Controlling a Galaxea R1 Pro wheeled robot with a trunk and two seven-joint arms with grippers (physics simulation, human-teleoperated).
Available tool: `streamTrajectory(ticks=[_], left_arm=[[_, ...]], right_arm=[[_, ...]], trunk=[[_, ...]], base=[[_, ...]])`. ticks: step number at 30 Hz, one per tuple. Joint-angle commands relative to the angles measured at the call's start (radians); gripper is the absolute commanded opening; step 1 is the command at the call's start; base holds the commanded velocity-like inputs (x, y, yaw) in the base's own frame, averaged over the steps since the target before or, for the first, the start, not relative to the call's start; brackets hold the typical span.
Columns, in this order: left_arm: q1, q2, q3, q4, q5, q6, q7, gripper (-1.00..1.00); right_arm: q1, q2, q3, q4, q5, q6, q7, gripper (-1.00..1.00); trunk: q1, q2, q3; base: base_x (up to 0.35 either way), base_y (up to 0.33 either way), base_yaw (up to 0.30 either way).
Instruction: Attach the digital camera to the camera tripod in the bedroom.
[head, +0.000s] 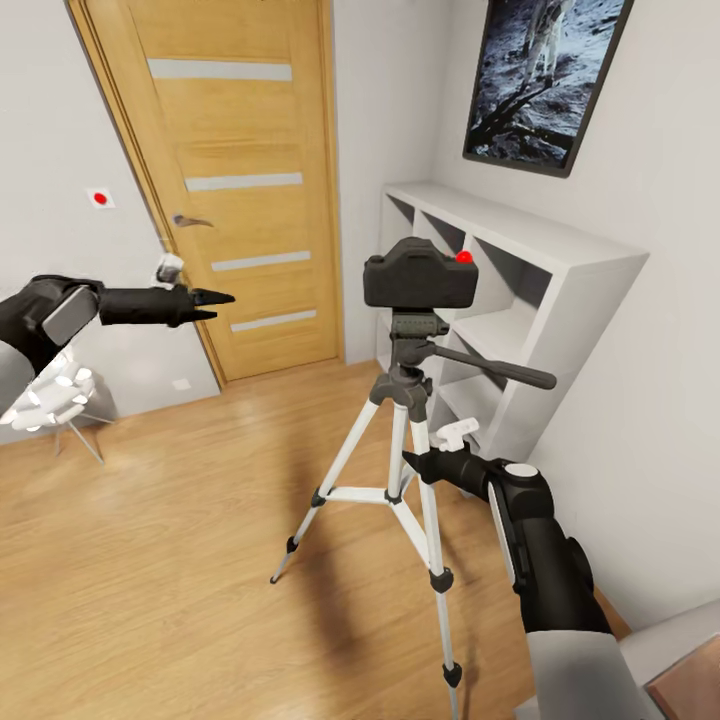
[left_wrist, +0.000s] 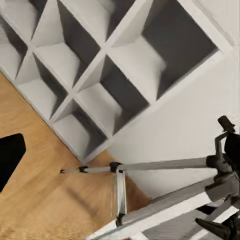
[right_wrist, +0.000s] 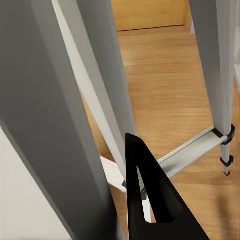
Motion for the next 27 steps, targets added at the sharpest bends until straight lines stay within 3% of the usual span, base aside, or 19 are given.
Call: streamTrajectory(ticks=[1, 3, 5, 6, 9, 11, 12, 13, 16, 21, 27], left_arm=[[0.048, -0.014, -0.002, 0.046, 0.014, 0.006, 0.002, 1.0], [0.102, -0.032, -0.002, 0.09, 0.016, 0.003, 0.005, 1.0], [0.204, -0.063, -0.002, 0.157, 0.018, -0.01, 0.01, 1.0], [0.289, -0.092, 0.0, 0.202, 0.02, -0.04, 0.013, 1.0], [0.441, -0.139, 0.005, 0.262, 0.037, -0.137, 0.016, 1.0], [0.592, -0.169, 0.006, 0.288, 0.085, -0.289, 0.019, 1.0], [0.629, -0.174, 0.007, 0.291, 0.101, -0.327, 0.02, 1.0], [0.701, -0.181, 0.007, 0.296, 0.138, -0.396, 0.026, 1.0], [0.821, -0.189, 0.007, 0.301, 0.211, -0.486, 0.047, 1.0], [0.943, -0.197, 0.006, 0.303, 0.262, -0.54, 0.066, 1.0], [1.06, -0.208, 0.006, 0.304, 0.277, -0.563, 0.096, 1.0]], right_arm=[[-0.001, 0.001, -0.005, 0.076, 0.067, 0.004, 0.01, -1.0], [-0.001, 0.001, -0.005, 0.076, 0.067, 0.004, 0.01, -1.0], [-0.001, 0.001, -0.005, 0.076, 0.067, 0.004, 0.01, -1.0], [-0.001, 0.001, -0.006, 0.076, 0.066, 0.005, 0.011, -1.0], [-0.001, 0.001, -0.006, 0.076, 0.066, 0.005, 0.011, -1.0], [-0.001, 0.001, -0.007, 0.076, 0.065, 0.006, 0.011, -1.0], [-0.001, 0.001, -0.007, 0.076, 0.065, 0.007, 0.011, -1.0], [-0.001, 0.001, -0.007, 0.076, 0.065, 0.008, 0.011, -1.0], [-0.001, 0.001, -0.007, 0.076, 0.064, 0.009, 0.011, -1.0], [-0.001, 0.001, -0.007, 0.076, 0.062, 0.01, 0.011, -1.0], [-0.001, 0.0, -0.007, 0.076, 0.061, 0.01, 0.011, -1.0]], trunk=[[0.0, -0.002, -0.002], [0.0, -0.002, -0.002], [0.0, -0.002, -0.002], [0.0, -0.002, -0.002], [0.0, -0.002, -0.002], [0.0, -0.002, -0.002], [0.0, -0.002, -0.002], [0.0, -0.002, -0.002], [0.0, -0.002, -0.002], [0.0, -0.002, -0.002], [0.0, -0.002, -0.002]], base=[[0.0, 0.0, 0.0], [0.0, 0.0, 0.0], [0.0, 0.0, 0.0], [0.0, 0.0, 0.0], [0.0, 0.0, 0.0], [0.0, 0.0, 0.0], [0.0, 0.0, 0.0], [0.0, 0.0, 0.0], [0.0, 0.0, 0.0], [0.0, 0.0, 0.0], [0.0, 0.0, 0.0]])
